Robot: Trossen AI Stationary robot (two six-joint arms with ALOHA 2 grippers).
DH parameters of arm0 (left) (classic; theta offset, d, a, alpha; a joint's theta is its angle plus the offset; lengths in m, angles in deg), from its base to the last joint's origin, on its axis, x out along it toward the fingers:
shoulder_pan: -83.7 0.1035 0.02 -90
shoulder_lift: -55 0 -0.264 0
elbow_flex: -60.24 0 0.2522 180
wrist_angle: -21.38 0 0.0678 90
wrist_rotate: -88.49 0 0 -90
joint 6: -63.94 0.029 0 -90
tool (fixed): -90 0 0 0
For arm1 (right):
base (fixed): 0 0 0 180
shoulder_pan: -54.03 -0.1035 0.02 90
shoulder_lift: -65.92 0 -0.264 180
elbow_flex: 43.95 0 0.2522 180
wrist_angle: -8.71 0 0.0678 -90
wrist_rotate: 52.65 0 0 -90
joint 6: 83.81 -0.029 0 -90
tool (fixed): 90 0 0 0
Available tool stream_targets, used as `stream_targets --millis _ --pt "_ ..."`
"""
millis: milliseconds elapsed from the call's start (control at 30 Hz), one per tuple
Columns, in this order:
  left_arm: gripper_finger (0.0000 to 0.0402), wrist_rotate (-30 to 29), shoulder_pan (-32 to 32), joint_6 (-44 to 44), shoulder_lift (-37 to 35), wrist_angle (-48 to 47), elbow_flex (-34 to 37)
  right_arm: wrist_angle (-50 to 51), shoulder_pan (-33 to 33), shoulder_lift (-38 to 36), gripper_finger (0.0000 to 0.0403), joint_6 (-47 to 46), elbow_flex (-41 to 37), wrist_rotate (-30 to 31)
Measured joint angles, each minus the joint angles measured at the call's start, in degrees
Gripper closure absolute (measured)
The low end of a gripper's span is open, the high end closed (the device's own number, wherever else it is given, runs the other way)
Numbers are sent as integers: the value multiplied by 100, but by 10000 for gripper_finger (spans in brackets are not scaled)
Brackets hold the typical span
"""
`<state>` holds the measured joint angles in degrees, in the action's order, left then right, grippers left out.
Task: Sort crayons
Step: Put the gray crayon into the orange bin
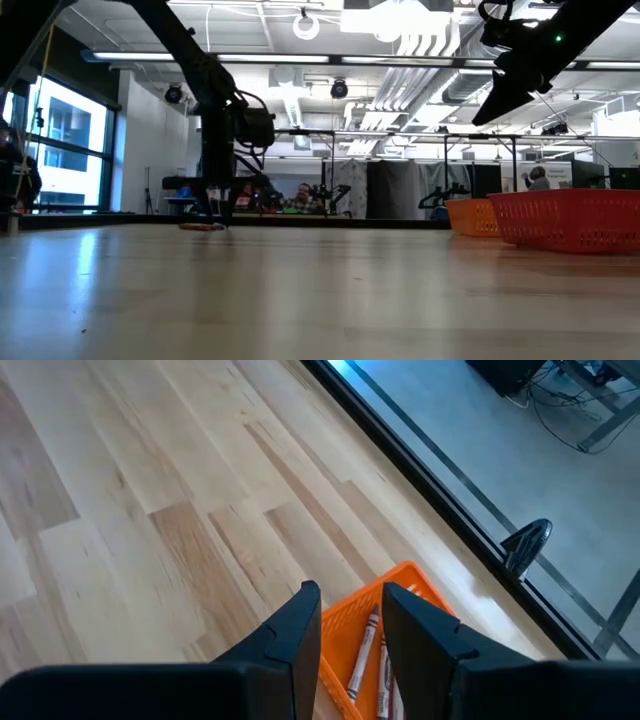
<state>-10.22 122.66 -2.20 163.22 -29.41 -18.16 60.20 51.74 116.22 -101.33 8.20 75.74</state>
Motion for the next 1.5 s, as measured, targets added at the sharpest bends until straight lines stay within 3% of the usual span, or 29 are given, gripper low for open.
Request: stream_targets --millis 267,533,800,967,1200,1367,1500 --pt "301 32 0 215 199 -198 -11 28 -1 -2 301 2 0 0" --pt "389 99 2 913 208 -288 -7 35 0 -2 301 -42 0 -22" --pt "399 -99 -95 1891 142 -222 26 204 -2 -13 301 -118 0 -527" --pt "399 -359 -240 2606 -108 -51 65 845 -2 -13 301 -823 0 -722" --pt "399 -429 -454 3521 -518 344 55 2048 -2 -13 301 -2491 0 -445" --pt "399 -77 -704 3941 -765 1004 52 2245 -1 -13 301 -3327 0 -80" --pt "399 416 -1043 4280 -893 1926 50 2151 0 -13 301 -3484 0 353"
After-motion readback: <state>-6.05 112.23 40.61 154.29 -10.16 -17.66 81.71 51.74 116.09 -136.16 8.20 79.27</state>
